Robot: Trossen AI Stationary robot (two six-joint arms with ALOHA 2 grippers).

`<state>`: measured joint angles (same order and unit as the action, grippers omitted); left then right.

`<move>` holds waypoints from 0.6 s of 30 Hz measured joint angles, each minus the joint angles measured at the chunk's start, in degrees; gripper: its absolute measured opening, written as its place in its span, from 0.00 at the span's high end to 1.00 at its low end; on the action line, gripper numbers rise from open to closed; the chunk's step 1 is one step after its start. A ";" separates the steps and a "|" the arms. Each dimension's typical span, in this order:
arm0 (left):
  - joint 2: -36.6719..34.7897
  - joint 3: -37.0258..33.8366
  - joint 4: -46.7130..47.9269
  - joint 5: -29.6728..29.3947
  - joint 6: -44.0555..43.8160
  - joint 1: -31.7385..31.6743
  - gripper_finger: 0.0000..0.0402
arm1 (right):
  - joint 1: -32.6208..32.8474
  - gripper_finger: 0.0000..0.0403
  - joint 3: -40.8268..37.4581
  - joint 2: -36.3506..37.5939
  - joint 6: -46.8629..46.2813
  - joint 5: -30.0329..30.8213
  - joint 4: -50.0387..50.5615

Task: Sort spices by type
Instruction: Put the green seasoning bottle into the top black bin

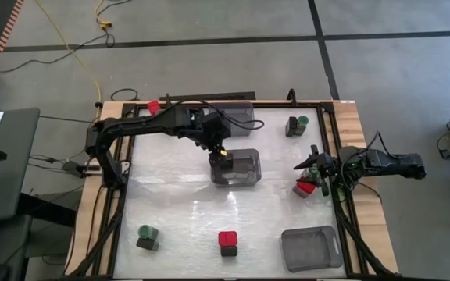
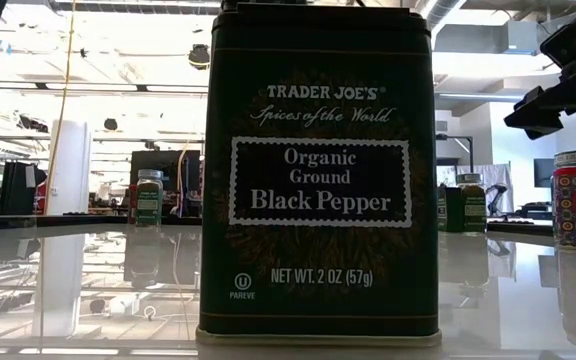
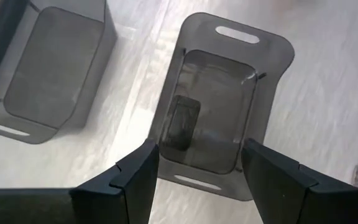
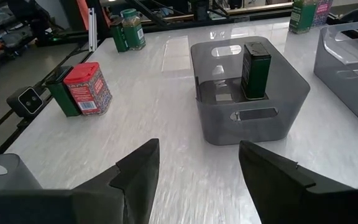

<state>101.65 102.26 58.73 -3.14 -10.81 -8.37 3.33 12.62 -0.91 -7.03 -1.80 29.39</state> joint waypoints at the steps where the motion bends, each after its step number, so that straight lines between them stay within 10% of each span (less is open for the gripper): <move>1: 0.00 0.00 -0.26 0.00 0.00 0.14 0.46 | 0.00 0.38 -0.02 0.00 0.00 0.00 0.00; 18: 0.02 0.00 -7.98 -0.02 -0.42 0.49 0.46 | -3.51 0.38 -3.06 -0.26 -6.80 0.37 -12.85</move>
<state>101.67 102.26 50.75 -3.16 -11.22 -7.88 -0.18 9.55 -1.17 -13.82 -1.43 16.53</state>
